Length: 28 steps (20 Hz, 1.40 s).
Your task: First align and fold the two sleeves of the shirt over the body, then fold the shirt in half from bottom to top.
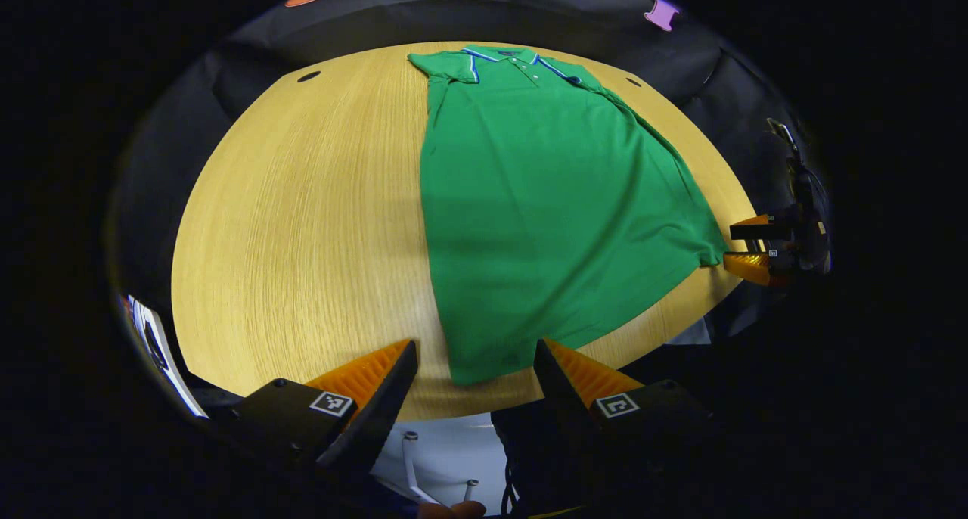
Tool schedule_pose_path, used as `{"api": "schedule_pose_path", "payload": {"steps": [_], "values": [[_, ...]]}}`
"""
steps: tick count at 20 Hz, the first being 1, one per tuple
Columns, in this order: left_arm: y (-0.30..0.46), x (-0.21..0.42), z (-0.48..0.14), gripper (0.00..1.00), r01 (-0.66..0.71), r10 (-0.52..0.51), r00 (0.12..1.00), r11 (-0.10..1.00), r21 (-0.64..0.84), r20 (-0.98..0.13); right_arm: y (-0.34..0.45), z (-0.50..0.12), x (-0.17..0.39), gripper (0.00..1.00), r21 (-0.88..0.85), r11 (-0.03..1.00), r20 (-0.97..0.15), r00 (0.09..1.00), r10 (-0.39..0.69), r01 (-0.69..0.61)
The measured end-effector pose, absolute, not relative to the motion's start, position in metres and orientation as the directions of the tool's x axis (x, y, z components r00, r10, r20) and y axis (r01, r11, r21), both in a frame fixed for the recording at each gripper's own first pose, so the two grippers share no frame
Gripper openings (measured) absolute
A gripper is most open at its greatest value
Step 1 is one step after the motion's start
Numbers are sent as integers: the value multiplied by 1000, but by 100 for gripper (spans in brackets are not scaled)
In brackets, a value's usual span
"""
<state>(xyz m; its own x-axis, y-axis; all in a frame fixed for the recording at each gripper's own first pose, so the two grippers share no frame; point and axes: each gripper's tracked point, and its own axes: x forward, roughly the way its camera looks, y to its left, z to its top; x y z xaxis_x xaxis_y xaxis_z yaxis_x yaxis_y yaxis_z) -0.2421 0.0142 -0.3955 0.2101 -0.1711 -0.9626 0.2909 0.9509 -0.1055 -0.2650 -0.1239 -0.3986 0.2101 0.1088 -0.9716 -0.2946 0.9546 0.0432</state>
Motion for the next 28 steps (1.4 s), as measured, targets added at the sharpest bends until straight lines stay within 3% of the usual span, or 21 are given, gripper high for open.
{"api": "schedule_pose_path", "payload": {"steps": [6,7,10,11,12,15,18,28], "values": [[13,-244,-406,98,305,-116,208,951,-49,-971,-124,-408,-264,89,47,957,-978,181,101,-285],[11,-243,-407,98,315,-105,210,949,-34,-972,-124,-410,-266,93,44,957,-981,168,96,-286],[13,-244,-406,99,302,-95,205,953,-29,-974,-122,-413,-266,93,46,954,-981,169,99,-295],[12,-241,-403,98,290,-93,205,956,-30,-974,-120,-412,-262,76,44,954,-981,167,97,-296],[10,-237,-401,87,280,-96,212,960,-34,-973,-120,-412,-258,59,37,955,-981,169,90,-294],[6,-235,-405,16,278,-121,222,959,-56,-967,-121,-412,-253,7,38,966,-983,165,83,-255],[-1,-241,-400,4,264,-166,188,958,-113,-968,-116,-411,-252,1,106,975,-981,142,134,-194],[-11,-187,-351,3,358,-244,309,925,-126,-919,-115,-370,-204,2,254,966,-941,219,257,-42]]}}
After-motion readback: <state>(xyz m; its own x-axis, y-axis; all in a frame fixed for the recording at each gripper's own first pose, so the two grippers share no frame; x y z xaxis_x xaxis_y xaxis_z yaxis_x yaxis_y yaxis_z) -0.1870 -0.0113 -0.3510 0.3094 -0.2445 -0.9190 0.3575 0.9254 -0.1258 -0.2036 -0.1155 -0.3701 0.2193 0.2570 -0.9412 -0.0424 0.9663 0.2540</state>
